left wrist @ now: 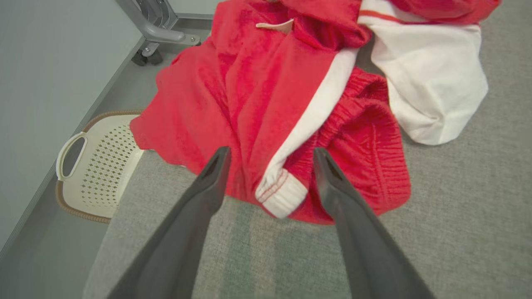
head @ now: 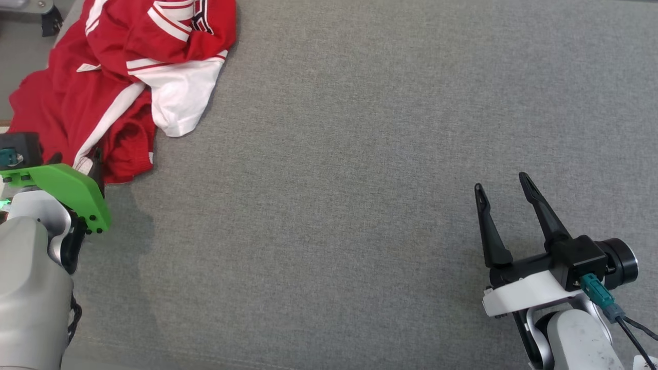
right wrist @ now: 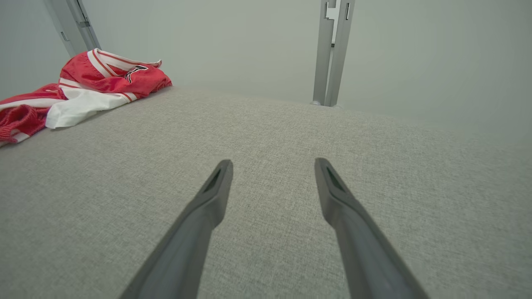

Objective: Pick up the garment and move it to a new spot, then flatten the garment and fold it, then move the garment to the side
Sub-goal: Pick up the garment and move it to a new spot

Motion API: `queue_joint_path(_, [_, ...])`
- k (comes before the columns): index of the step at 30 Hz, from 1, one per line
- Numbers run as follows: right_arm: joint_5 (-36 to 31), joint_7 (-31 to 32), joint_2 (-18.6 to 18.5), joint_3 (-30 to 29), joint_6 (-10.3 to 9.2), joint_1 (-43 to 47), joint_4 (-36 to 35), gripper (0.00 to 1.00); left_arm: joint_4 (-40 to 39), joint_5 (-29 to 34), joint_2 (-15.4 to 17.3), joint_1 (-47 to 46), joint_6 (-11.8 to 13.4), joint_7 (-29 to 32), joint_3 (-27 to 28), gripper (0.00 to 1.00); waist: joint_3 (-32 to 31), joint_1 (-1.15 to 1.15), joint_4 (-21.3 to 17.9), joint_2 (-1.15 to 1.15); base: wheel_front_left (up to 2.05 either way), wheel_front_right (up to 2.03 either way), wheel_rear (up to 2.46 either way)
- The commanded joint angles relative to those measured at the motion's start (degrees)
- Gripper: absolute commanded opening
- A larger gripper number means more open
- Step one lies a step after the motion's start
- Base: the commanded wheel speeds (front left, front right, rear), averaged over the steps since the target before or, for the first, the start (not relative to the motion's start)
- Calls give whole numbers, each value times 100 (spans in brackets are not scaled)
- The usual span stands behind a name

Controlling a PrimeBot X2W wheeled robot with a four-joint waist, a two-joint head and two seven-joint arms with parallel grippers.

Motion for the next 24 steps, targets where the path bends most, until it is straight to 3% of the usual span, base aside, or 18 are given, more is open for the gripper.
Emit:
queue_joint_path(1, [-50,-15,-20,-14,-6,-106,-37,100,122,-25,56,-132,-3,-14,7,100,208,0,-149,0,0,0,0])
queue_joint_path(5, [-34,-15,-20,-7,-6,-133,-32,100,497,-122,114,-221,12,-136,72,98,263,0,-162,0,0,0,0])
queue_joint_path(6, [-23,-16,-20,-5,-6,-131,-21,100,578,-142,107,-242,11,-178,82,79,266,0,-162,0,0,0,0])
queue_joint_path(7, [-14,-16,-20,-4,-6,-131,-9,100,639,-169,100,-262,10,-202,88,50,264,0,-162,0,0,0,0])
queue_joint_path(9, [7,-16,-20,2,-6,-141,27,100,752,-179,97,-301,9,-280,82,29,241,0,-159,0,0,0,0])
queue_joint_path(10, [23,-16,-20,8,-6,-147,44,100,812,-186,107,-325,9,-378,84,0,215,0,-157,0,0,0,0])
queue_joint_path(16, [113,-17,-19,15,-6,-151,138,100,956,-36,237,-477,114,-851,-11,0,-71,0,-133,0,0,0,0])
queue_joint_path(24, [511,-18,-19,73,-6,52,345,100,869,291,601,-819,79,-1185,-330,0,-1007,0,-203,0,0,0,0])
